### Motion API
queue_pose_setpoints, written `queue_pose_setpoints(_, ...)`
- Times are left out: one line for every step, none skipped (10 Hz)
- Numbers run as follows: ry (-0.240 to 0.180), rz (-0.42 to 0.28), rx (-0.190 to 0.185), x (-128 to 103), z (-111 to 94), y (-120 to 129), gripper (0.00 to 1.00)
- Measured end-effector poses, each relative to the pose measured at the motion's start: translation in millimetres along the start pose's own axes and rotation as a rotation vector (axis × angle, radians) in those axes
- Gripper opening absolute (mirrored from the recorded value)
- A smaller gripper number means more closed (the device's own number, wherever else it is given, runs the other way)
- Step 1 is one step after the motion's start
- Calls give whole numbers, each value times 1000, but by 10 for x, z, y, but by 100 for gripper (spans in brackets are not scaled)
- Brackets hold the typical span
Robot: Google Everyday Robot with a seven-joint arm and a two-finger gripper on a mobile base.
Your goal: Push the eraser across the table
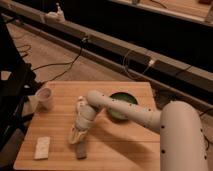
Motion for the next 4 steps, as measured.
queue_pose_setpoints(40, 31, 81, 109, -277, 1, 1)
queue_pose_setpoints(61, 65, 137, 196, -461, 25, 4)
queue_pose_setpoints(80, 110, 193, 312, -654, 82, 5)
queue_pose_setpoints(88, 129, 221, 353, -742, 101, 5)
